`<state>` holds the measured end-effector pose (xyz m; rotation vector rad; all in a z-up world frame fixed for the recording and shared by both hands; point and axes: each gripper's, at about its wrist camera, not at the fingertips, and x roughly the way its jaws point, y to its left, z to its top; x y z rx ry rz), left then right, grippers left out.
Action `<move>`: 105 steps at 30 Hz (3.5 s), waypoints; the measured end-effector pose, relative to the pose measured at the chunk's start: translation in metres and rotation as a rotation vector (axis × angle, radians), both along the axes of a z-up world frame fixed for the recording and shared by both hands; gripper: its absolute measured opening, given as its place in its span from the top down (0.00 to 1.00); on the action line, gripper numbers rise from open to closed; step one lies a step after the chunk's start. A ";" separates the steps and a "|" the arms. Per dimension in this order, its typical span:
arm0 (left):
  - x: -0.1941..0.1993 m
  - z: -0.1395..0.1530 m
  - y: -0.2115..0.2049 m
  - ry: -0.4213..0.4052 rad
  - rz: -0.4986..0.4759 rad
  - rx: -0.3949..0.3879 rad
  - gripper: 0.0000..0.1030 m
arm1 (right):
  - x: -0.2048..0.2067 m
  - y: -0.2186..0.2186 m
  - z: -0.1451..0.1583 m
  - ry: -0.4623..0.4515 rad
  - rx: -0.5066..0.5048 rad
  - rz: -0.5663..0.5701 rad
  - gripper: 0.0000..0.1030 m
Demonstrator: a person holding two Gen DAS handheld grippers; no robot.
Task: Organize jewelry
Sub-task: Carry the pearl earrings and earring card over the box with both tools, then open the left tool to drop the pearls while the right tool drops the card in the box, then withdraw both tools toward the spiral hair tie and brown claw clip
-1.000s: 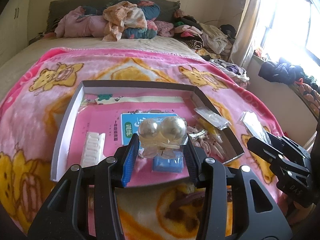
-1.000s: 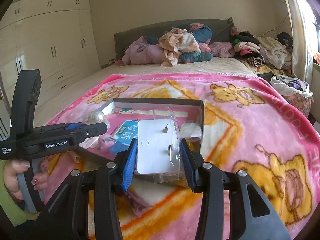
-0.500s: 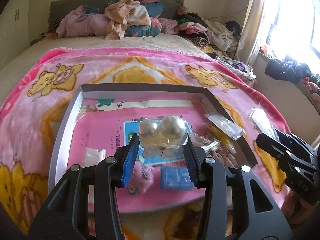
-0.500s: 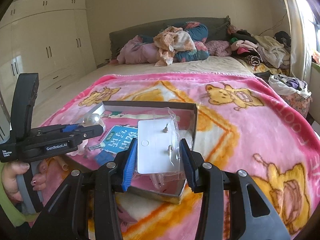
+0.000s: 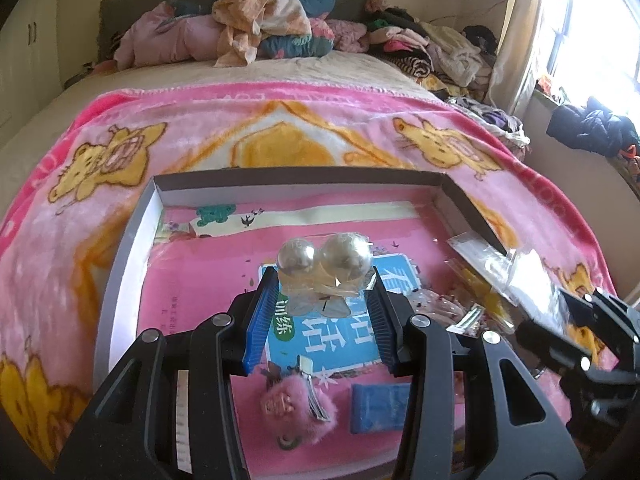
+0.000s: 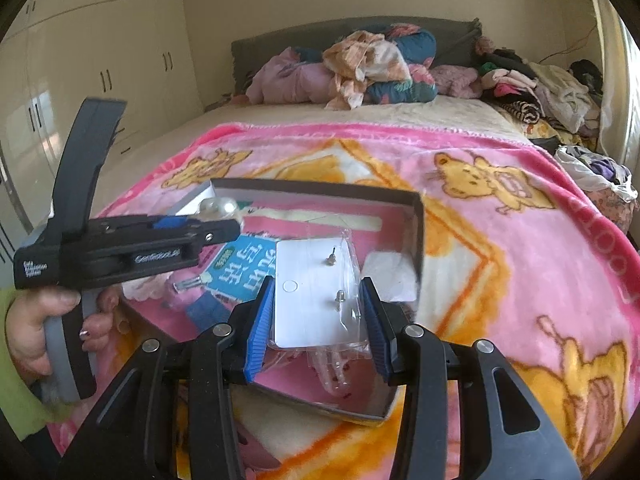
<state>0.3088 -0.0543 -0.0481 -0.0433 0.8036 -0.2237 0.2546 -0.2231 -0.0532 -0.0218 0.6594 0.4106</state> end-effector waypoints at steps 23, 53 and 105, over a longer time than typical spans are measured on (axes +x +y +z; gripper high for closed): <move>0.000 -0.017 -0.006 0.048 -0.019 0.007 0.65 | -0.009 0.011 -0.024 0.057 -0.019 0.038 0.59; -0.048 0.022 0.005 -0.075 -0.008 -0.011 0.32 | -0.060 -0.010 0.007 -0.053 0.008 -0.035 0.21; -0.165 0.007 0.079 -0.107 0.107 0.028 0.11 | -0.142 0.041 -0.004 -0.062 -0.077 0.071 0.17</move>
